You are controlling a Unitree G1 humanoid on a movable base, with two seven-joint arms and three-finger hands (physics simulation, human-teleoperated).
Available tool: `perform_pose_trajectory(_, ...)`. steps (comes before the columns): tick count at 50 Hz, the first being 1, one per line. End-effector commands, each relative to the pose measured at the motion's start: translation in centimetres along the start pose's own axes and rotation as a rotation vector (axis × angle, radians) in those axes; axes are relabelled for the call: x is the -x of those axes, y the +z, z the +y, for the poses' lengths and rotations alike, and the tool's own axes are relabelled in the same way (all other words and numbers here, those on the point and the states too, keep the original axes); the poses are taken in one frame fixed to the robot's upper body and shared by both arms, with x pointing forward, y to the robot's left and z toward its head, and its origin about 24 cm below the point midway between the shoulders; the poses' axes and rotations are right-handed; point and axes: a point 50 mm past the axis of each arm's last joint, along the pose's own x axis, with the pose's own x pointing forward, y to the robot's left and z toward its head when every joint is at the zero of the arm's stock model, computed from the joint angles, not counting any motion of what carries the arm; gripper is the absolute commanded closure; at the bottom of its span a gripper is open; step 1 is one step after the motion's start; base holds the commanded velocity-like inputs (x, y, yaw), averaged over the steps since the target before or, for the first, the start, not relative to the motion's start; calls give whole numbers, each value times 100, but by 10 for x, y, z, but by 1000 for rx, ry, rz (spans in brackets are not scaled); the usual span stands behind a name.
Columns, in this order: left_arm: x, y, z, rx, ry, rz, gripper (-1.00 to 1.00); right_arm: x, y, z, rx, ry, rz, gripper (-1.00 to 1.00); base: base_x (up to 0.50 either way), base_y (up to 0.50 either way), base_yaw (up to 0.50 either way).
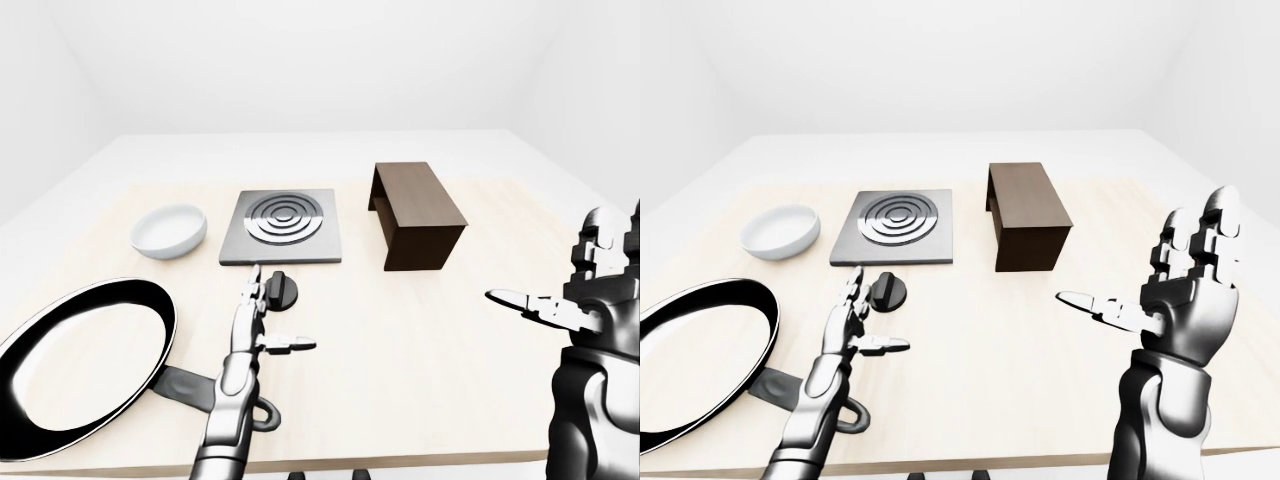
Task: Turn on the stove.
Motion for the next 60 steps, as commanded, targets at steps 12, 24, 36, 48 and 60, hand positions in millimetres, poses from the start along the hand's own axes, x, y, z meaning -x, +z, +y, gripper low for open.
perform_pose_trajectory(12,0,-13,-6,5,-28,58,-100,-1,0,-1,1,-3,-1,-100,0,0,0)
perform_pose_trajectory(24,1,-20,-9,-2,-39,88,-100,0,0,-1,2,-4,1,-100,0,0,0)
perform_pose_trajectory(36,8,-17,-20,-7,-73,65,-100,0,-3,-1,3,-4,12,-100,0,0,0)
perform_pose_trajectory(48,9,-9,-28,-11,-100,31,-100,0,-7,0,5,0,29,-100,0,0,0)
perform_pose_trajectory(60,-43,11,-65,-91,-178,12,-100,2,-2,-2,-8,-3,14,-100,0,0,0)
